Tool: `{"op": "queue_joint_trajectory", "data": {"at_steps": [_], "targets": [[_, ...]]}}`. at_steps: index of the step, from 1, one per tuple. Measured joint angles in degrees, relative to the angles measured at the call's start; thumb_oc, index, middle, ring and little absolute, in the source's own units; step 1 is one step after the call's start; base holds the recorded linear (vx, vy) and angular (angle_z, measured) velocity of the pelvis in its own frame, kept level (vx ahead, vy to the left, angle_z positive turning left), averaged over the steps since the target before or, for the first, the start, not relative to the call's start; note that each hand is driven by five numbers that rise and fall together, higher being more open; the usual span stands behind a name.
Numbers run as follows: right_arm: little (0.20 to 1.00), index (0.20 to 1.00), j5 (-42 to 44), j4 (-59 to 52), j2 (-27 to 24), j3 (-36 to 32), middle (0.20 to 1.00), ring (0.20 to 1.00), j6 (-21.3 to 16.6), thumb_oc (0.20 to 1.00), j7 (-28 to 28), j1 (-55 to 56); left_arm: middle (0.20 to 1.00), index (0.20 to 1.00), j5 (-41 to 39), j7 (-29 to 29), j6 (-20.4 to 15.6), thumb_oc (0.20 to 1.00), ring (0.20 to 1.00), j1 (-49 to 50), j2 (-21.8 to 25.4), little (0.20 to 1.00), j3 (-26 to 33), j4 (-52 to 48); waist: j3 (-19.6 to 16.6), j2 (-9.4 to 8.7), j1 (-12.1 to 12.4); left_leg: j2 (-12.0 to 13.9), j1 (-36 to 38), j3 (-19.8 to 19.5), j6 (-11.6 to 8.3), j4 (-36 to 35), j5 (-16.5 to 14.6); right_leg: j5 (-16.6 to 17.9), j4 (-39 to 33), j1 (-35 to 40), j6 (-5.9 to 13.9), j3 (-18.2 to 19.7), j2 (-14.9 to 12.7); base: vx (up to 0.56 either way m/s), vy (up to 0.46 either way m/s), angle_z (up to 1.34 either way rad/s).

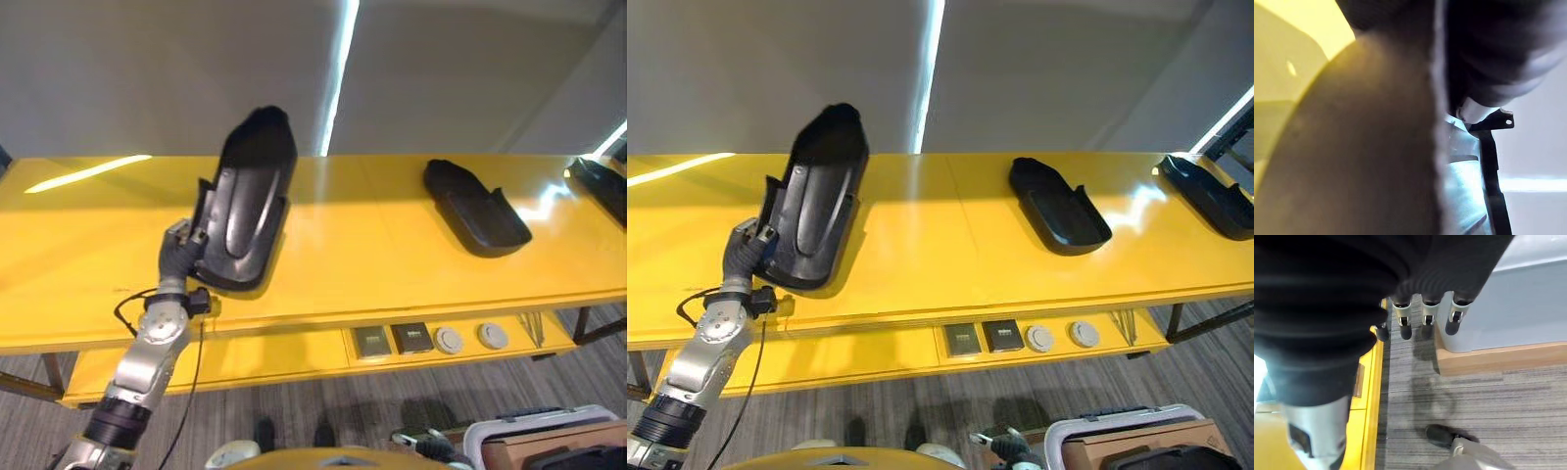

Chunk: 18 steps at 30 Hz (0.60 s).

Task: Move parts from the plastic box to the shelf.

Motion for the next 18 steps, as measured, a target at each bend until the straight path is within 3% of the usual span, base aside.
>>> {"op": "queue_joint_trajectory", "data": {"at_steps": [4,9,12,18], "targets": [[1.0,1.0,0.9,0.8,-0.6,-0.6,1.0,1.0,0.8,1.0,-0.1,0.9,0.2,0.2,-1.0,0.2,0.4,0.2,0.2,-0.1,-0.1,0.2,-0.7,1.0,0.0,0.58,-0.8,1.0,0.5,1.2,0.21,-0.4,1.1,-1.4,-0.4,0.0,-0.38,-0.3,0.7,0.06,-0.032,0.12],[1.0,1.0,2.1,-1.7,0.2,0.1,1.0,1.0,0.9,1.0,0.0,1.8,0.2,0.2,-5.9,2.9,2.2,0.2,0.2,-0.2,-4.9,0.2,-3.0,10.4,-1.0,2.79,-2.6,1.2,1.5,1.8,0.0,-1.8,1.8,-1.4,-0.4,-0.2,-0.38,0.5,1.1,0.07,-0.045,-0.09],[1.0,1.0,2.1,-3.9,0.4,1.7,1.0,1.0,1.8,1.0,0.0,2.1,0.2,0.2,-4.5,5.3,2.3,0.2,0.2,-1.8,-6.0,0.2,-3.7,14.5,-1.7,3.96,-3.4,1.7,1.9,2.8,-0.01,-1.9,2.0,-1.4,-0.4,-0.2,-0.31,1.5,1.5,0.05,-0.03,-0.18],[1.0,1.0,-0.1,-3.7,0.2,2.2,1.0,1.0,3.5,1.0,-0.1,2.5,0.2,0.2,0.7,8.8,2.4,0.2,0.2,-7.3,-6.4,0.2,-3.7,23.0,-1.9,4.19,-4.7,2.1,2.5,4.1,-0.02,-1.9,2.1,-1.5,-0.4,0.1,-0.27,2.2,1.9,0.03,-0.008,-0.09]]}}
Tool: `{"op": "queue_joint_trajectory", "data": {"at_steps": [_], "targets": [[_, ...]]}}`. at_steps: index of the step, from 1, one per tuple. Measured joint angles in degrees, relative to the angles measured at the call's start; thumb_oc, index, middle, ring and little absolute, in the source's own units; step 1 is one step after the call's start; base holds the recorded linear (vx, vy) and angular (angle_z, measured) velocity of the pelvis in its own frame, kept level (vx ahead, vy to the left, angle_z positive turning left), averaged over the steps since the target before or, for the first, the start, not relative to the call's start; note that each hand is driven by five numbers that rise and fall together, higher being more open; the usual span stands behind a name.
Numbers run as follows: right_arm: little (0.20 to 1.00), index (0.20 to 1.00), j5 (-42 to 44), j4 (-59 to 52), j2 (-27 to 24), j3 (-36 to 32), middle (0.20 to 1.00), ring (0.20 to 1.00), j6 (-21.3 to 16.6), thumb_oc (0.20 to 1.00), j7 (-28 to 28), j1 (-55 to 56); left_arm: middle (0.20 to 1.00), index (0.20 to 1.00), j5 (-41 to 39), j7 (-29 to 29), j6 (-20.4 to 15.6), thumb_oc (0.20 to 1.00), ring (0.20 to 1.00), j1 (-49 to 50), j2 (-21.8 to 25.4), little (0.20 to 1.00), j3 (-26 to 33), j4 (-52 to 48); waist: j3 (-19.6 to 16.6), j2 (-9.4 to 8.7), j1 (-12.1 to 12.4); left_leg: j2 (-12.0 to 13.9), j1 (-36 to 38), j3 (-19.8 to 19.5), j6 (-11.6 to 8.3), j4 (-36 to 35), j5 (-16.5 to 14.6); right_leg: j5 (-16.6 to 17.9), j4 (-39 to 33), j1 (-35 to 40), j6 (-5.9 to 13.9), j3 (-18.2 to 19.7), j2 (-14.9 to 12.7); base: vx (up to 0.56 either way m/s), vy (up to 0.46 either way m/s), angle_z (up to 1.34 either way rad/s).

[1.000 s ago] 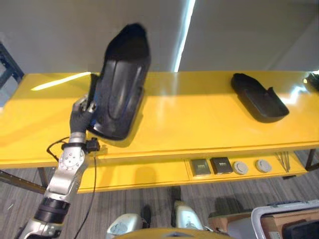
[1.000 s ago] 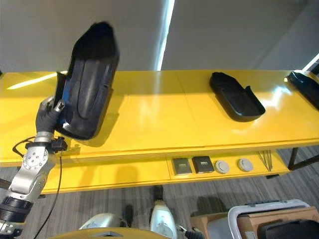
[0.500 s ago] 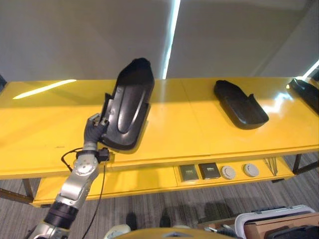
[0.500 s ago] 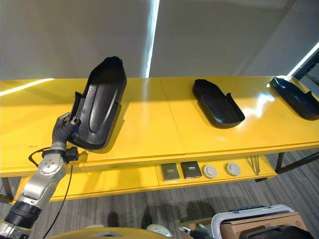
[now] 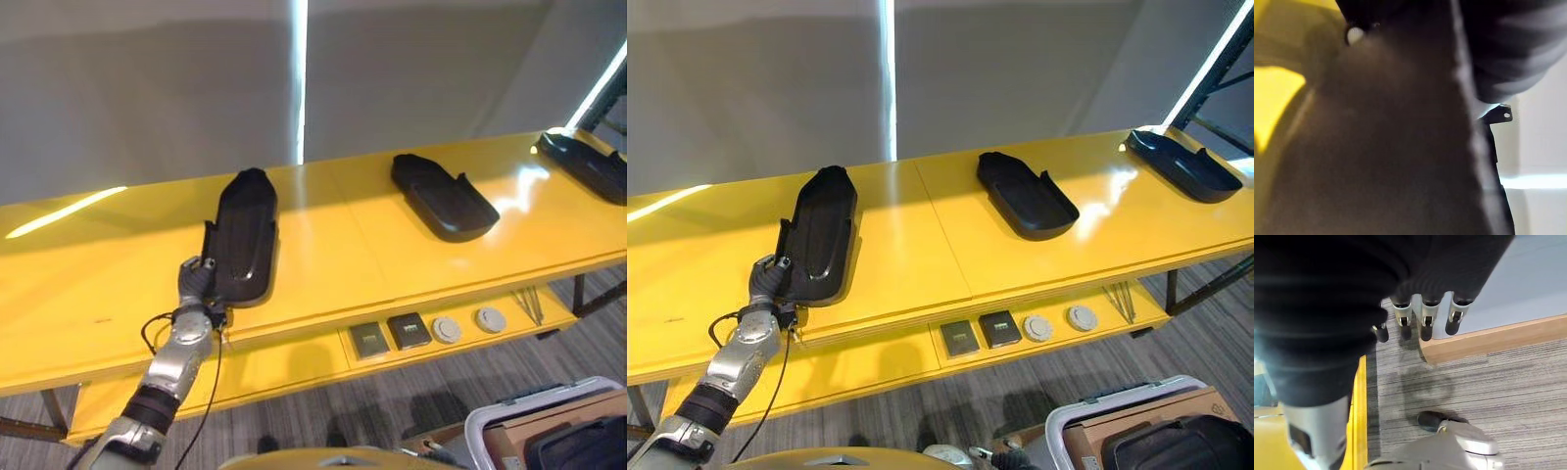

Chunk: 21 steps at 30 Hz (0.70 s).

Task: Move parts from the plastic box to the shelf.

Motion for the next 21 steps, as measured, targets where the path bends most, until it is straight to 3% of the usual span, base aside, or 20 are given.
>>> {"op": "queue_joint_trajectory", "data": {"at_steps": [12,13,14,21], "targets": [[1.0,1.0,0.0,-0.2,0.0,2.0,1.0,1.0,-0.3,1.0,0.1,0.0,0.2,0.2,7.1,3.4,1.0,0.2,0.2,-4.0,-0.3,0.2,-0.5,6.9,0.1,-0.1,-1.5,0.1,0.2,0.2,0.41,0.0,-0.3,-0.1,0.0,0.1,-0.02,0.5,0.2,0.01,0.001,-0.01],[1.0,1.0,0.0,-0.2,0.0,2.1,1.0,1.0,-0.3,1.0,0.1,-0.1,0.495,0.495,7.2,3.9,0.9,0.495,0.495,-4.2,-0.6,0.495,-0.5,7.8,0.0,-0.08,-1.5,0.1,0.2,0.2,0.46,0.0,-0.3,-0.1,0.0,0.1,-0.02,0.5,0.2,0.0,0.0,0.0],[1.0,1.0,0.0,-0.2,0.0,2.2,1.0,1.0,-0.3,1.0,0.2,0.0,1.0,1.0,7.2,4.2,0.9,1.0,1.0,-4.4,-0.9,1.0,-0.3,8.3,0.0,-0.07,-1.5,0.1,0.2,0.2,0.46,0.0,-0.3,-0.1,0.0,0.1,-0.02,0.6,0.2,0.0,0.0,0.0],[1.0,1.0,-0.6,-0.2,0.0,2.2,1.0,1.0,-0.2,1.0,0.2,-0.1,1.0,1.0,7.9,4.8,0.2,1.0,1.0,-5.8,-1.5,1.0,-0.2,11.4,0.0,-0.05,-1.5,0.1,0.2,0.3,0.46,0.0,-0.3,0.0,0.0,0.1,-0.02,0.7,0.2,0.0,0.0,0.0]]}}
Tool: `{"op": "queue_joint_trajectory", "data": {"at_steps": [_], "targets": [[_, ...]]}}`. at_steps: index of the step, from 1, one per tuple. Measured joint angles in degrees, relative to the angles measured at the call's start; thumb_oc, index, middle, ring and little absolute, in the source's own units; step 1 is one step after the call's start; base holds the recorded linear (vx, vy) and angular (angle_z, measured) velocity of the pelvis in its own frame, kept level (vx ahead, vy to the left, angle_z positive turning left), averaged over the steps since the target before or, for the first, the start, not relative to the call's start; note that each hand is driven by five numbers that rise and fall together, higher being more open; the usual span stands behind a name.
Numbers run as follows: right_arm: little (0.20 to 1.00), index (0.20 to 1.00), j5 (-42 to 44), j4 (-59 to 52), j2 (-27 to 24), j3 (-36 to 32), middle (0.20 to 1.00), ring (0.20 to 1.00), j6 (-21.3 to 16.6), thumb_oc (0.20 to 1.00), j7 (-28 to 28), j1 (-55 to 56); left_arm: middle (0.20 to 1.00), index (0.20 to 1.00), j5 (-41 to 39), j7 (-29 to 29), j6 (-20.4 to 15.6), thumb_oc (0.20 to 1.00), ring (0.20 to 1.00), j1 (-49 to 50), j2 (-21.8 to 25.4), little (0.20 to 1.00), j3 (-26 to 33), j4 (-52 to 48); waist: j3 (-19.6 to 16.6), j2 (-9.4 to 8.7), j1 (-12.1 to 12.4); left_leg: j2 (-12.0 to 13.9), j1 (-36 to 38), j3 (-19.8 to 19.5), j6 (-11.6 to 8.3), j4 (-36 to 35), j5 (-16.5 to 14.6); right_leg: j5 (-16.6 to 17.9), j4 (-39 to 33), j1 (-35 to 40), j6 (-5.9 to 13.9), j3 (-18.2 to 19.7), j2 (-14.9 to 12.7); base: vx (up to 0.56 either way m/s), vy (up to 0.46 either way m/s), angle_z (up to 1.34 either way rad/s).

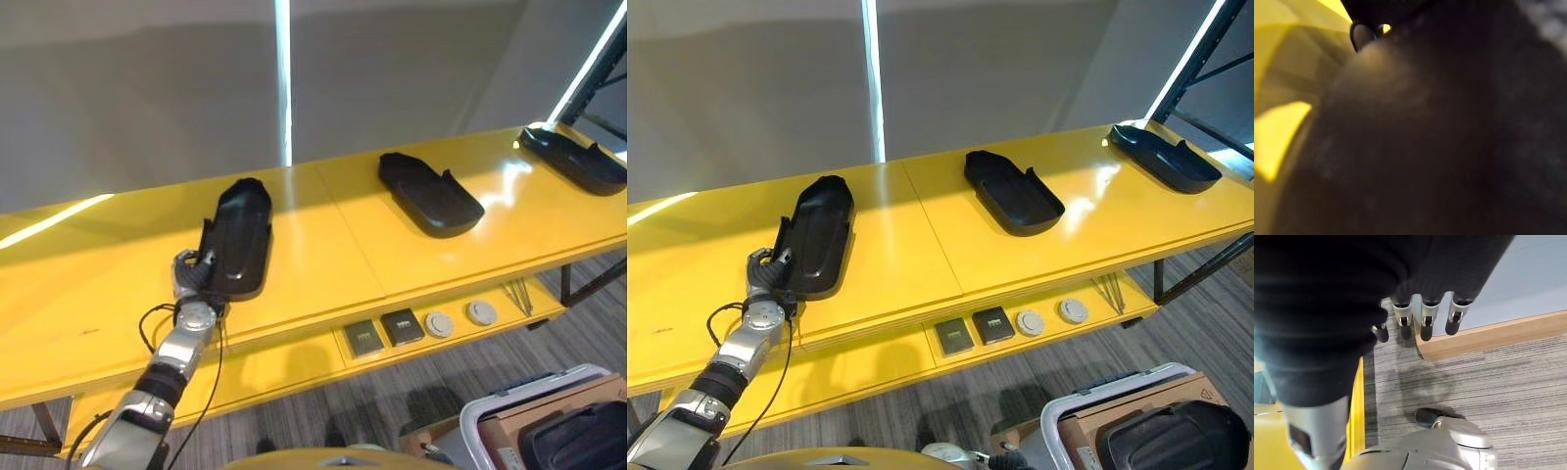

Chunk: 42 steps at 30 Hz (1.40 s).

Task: Move parts from the plastic box to the shelf.

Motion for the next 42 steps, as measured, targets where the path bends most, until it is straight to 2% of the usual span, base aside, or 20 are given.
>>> {"op": "queue_joint_trajectory", "data": {"at_steps": [5,9,14,17,18,22,28,31,33,35,37,38,39,40,41,42], "targets": [[1.0,1.0,-1.3,0.1,0.0,0.0,1.0,1.0,0.0,1.0,0.0,-0.1,1.0,1.0,-1.4,-0.9,-1.1,1.0,1.0,0.2,0.0,1.0,0.0,-0.7,0.0,-0.03,0.3,0.0,0.1,0.0,0.0,0.0,0.0,0.0,0.0,0.3,0.0,0.0,0.0,0.0,0.0,0.0],[1.0,1.0,-1.6,0.1,0.0,0.0,1.0,1.0,0.0,1.0,0.6,-0.5,1.0,1.0,-5.1,-3.7,-0.8,1.0,1.0,1.6,0.5,1.0,0.0,-6.5,0.3,-0.36,1.1,0.0,0.1,-0.2,0.01,0.0,0.0,0.0,0.0,0.3,-0.01,-0.2,0.0,0.0,0.0,0.0],[1.0,1.0,-1.6,-0.1,0.0,-0.4,1.0,1.0,0.0,1.0,0.6,-1.1,1.0,1.0,-8.8,-8.7,1.2,1.0,1.0,7.8,3.9,1.0,1.2,-25.0,1.4,-0.67,2.3,0.0,0.0,-0.5,-0.2,0.0,0.2,0.1,0.0,0.5,-0.19,-0.9,-0.1,-0.01,0.016,0.02],[1.0,1.0,-1.6,-0.5,0.0,-1.2,1.0,1.0,-0.1,1.0,0.6,-0.9,1.0,1.0,-8.8,-10.4,1.3,1.0,1.0,12.1,6.3,1.0,5.0,-35.7,1.9,-0.19,3.5,-0.1,0.0,-0.9,-0.16,0.0,0.2,0.2,0.0,0.6,-0.35,-1.2,-0.1,-0.02,0.023,0.07],[1.0,1.0,-1.6,-0.6,-0.2,-1.9,1.0,1.0,0.0,1.0,0.6,-0.2,1.0,1.0,-8.8,-12.1,0.9,1.0,1.0,13.5,7.6,1.0,7.4,-39.2,2.1,0.35,4.6,-0.1,0.0,-1.5,0.12,0.0,0.4,0.2,0.0,1.0,-0.32,-1.6,-0.1,-0.02,0.03,0.19],[1.0,1.0,-1.6,-1.7,-0.8,-3.0,1.0,1.0,-0.1,1.0,0.6,0.6,1.0,1.0,-9.3,-15.9,1.0,1.0,1.0,16.6,9.3,1.0,11.5,-40.6,2.7,1.61,6.5,-0.3,0.5,-2.2,-0.1,0.0,0.2,-0.2,0.0,1.7,-0.22,-2.6,-0.3,-0.01,0.034,0.16],[1.0,1.0,-1.6,-2.1,-1.0,-3.0,1.0,1.0,-0.6,1.0,0.6,0.2,1.0,1.0,-13.4,-23.6,0.6,1.0,1.0,20.2,9.2,1.0,10.6,-40.4,2.8,1.45,7.6,-0.5,0.3,-3.2,0.18,0.0,0.0,-0.9,0.0,2.3,-0.18,-3.1,-0.4,-0.01,0.038,0.07],[1.0,1.0,-1.6,-2.0,-1.3,-2.9,1.0,1.0,-0.7,1.0,0.6,0.2,1.0,1.0,-13.2,-29.7,-1.8,1.0,1.0,20.2,9.6,1.0,10.0,-40.4,2.8,1.41,7.4,-0.5,0.3,-3.3,0.16,0.0,0.0,-0.9,0.0,2.2,-0.25,-3.1,-0.4,0.0,0.011,0.0],[1.0,1.0,-1.7,-1.7,-1.7,-3.0,1.0,1.0,-1.3,1.0,0.7,0.1,1.0,1.0,-13.5,-36.0,-3.7,1.0,1.0,20.1,10.7,1.0,8.4,-40.7,2.7,1.41,7.4,-0.5,0.7,-3.2,-0.09,0.0,0.1,-0.9,0.0,2.2,-0.29,-3.0,-0.4,0.0,0.043,-0.01],[1.0,1.0,-1.7,-0.8,-2.3,-3.5,1.0,1.0,-1.8,1.0,1.0,0.0,1.0,1.0,-18.3,-45.4,-5.4,1.0,1.0,20.2,12.0,1.0,6.5,-41.7,2.6,1.4,7.1,-0.5,0.8,-3.2,-0.05,0.0,0.1,-0.9,0.1,2.3,-0.29,-2.9,-0.4,0.01,0.058,-0.02],[1.0,1.0,-1.8,0.3,-2.4,-3.6,1.0,1.0,-2.5,1.0,1.1,-0.1,0.802,0.802,-20.7,-49.2,-5.4,0.802,0.802,20.2,12.0,0.802,6.0,-41.7,2.5,1.44,6.9,-0.5,0.9,-3.1,-0.03,0.0,0.1,-0.9,0.1,2.3,-0.29,-2.8,-0.4,0.01,0.041,-0.03],[1.0,1.0,-1.9,0.3,-2.4,-3.7,1.0,1.0,-2.6,1.0,1.2,0.1,0.674,0.674,-22.6,-51.5,-5.4,0.674,0.674,20.2,12.1,0.674,5.8,-41.7,2.5,1.49,6.9,-0.5,0.9,-3.1,-0.01,0.0,0.1,-0.9,0.1,2.3,-0.29,-2.8,-0.4,0.0,0.0,0.0],[1.0,1.0,-2.1,0.3,-2.4,-3.9,1.0,1.0,-2.6,1.0,1.3,0.1,0.498,0.498,-23.8,-53.2,-5.4,0.498,0.498,20.2,12.2,0.498,5.6,-41.8,2.4,1.56,6.8,-0.5,0.9,-3.0,-0.02,0.0,0.1,-0.9,0.1,2.3,-0.29,-2.7,-0.4,0.0,0.024,-0.03],[1.0,1.0,-2.7,0.3,-2.4,-4.1,1.0,1.0,-2.7,1.0,1.9,0.1,0.473,0.473,-25.0,-55.2,-5.2,0.473,0.473,20.2,12.2,0.473,5.5,-41.8,2.4,1.63,6.6,-0.5,0.9,-3.0,-0.02,0.0,0.1,-0.9,0.1,2.3,-0.29,-2.7,-0.4,0.0,0.032,-0.03],[1.0,1.0,-3.3,0.3,-2.4,-4.1,1.0,1.0,-2.9,1.0,2.2,0.1,0.244,0.244,-26.0,-56.9,-4.9,0.244,0.244,20.2,12.2,0.244,5.5,-42.0,2.3,1.7,6.6,-0.5,0.9,-2.9,-0.09,0.0,0.0,-0.9,0.0,2.3,-0.26,-2.6,-0.4,0.0,0.031,-0.04],[1.0,1.0,-3.9,0.3,-2.5,-4.1,1.0,1.0,-3.1,1.0,2.3,0.1,0.2,0.2,-28.0,-59.8,-3.9,0.2,0.2,20.5,12.3,0.2,5.6,-43.2,2.2,1.82,6.5,-0.5,0.9,-2.8,-0.1,0.0,0.0,-0.9,0.0,2.2,-0.27,-2.6,-0.4,0.0,0.034,-0.03]]}}
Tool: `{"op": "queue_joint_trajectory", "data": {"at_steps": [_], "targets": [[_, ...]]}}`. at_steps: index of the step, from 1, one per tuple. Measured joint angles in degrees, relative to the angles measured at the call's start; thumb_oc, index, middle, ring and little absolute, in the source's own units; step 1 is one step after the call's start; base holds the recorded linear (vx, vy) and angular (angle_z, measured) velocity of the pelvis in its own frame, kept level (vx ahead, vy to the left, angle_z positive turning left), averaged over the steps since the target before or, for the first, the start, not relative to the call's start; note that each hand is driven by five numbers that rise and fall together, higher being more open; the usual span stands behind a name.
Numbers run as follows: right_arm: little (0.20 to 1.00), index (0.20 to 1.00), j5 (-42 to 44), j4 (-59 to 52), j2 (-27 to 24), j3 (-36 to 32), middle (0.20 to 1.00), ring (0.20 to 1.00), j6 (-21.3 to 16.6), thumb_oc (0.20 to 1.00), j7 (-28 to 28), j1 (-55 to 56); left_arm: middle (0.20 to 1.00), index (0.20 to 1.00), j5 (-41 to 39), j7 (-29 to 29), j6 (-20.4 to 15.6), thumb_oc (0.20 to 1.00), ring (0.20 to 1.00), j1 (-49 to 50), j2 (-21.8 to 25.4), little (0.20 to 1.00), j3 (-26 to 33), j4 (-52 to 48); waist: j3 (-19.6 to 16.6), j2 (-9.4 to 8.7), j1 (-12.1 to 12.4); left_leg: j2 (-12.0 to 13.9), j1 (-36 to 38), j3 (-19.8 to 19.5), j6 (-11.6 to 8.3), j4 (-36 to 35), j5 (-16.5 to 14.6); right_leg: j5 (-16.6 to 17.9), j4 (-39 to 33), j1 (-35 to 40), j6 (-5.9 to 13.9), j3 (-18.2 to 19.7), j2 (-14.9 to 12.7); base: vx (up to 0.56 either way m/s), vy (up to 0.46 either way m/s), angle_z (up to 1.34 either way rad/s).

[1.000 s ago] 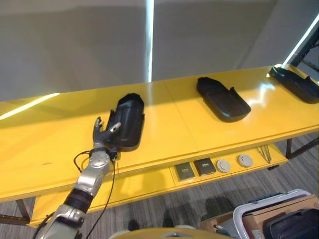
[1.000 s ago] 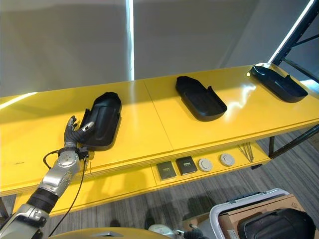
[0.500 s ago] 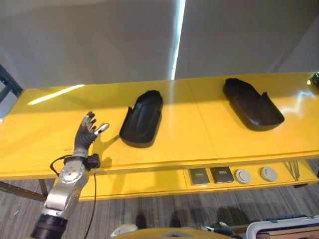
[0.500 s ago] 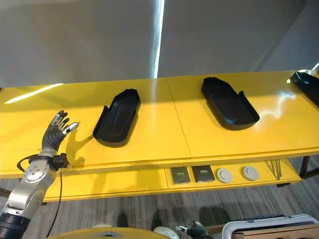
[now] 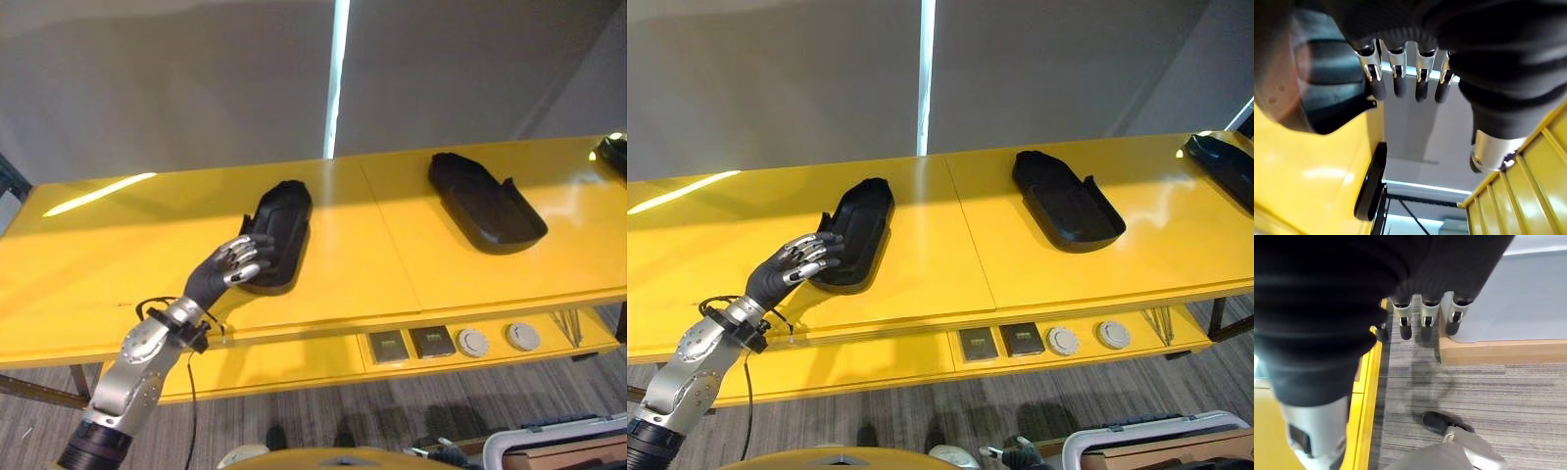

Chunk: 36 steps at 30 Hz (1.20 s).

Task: Move parts from the plastic box to the shelf.

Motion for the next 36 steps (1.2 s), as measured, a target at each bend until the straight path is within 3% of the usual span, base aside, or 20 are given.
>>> {"op": "queue_joint_trajectory", "data": {"at_steps": [4,13,18,23,31,36], "targets": [[1.0,1.0,0.0,0.0,-0.2,-0.5,1.0,1.0,-0.1,1.0,0.1,0.2,0.2,0.2,-3.3,-6.3,2.9,0.2,0.2,1.4,0.7,0.2,0.0,-2.3,-0.6,0.62,0.1,0.0,0.0,0.2,0.02,0.0,-0.1,0.0,0.0,-0.1,0.0,0.1,0.0,0.0,0.019,-0.01],[1.0,1.0,-0.1,-0.1,-2.2,-1.1,1.0,1.0,-0.7,1.0,0.1,1.2,0.2,0.2,-9.3,-12.8,8.0,0.2,0.2,3.9,2.1,0.2,3.4,-2.7,-1.6,1.3,0.7,0.0,0.0,0.3,0.07,0.0,-0.1,-0.3,0.0,-0.1,0.27,0.2,0.0,0.0,0.003,0.0],[1.0,1.0,-1.9,-0.1,-2.4,-1.1,1.0,1.0,-0.7,1.0,0.2,1.6,0.2,0.2,-5.3,-12.7,8.4,0.2,0.2,5.0,6.1,0.2,5.0,-2.1,-1.8,1.38,0.9,0.0,0.0,0.3,0.03,0.0,-0.1,-0.3,0.0,-0.1,0.26,0.2,0.0,0.0,0.0,0.0],[1.0,1.0,-2.3,-0.1,-2.4,-1.1,1.0,1.0,-0.7,1.0,0.9,1.6,0.2,0.2,-5.2,-12.3,8.4,0.2,0.2,5.7,5.9,0.2,6.0,-1.7,-1.9,1.52,1.0,0.0,0.0,0.2,0.02,0.0,-0.1,-0.2,0.0,-0.1,0.19,0.1,0.0,0.0,0.0,0.0],[1.0,1.0,-2.2,0.0,-2.2,-0.9,1.0,1.0,-0.9,1.0,1.1,1.6,0.2,0.2,-2.9,-7.1,5.7,0.2,0.2,5.4,0.2,0.2,1.9,8.6,-2.9,1.35,0.0,0.0,-0.1,0.3,0.01,0.0,-0.2,-0.4,0.0,-0.4,0.34,0.2,0.0,0.0,-0.004,0.0],[1.0,1.0,-2.3,0.1,-2.0,-0.8,1.0,1.0,-0.9,1.0,1.1,1.6,0.2,0.2,-1.9,-4.5,4.2,0.2,0.2,5.3,-0.9,0.2,-1.8,9.5,-2.9,0.74,-0.6,0.1,-0.4,0.9,0.0,0.0,-0.1,-0.3,0.0,-0.9,0.31,0.4,0.0,0.01,-0.023,-0.05]]}}
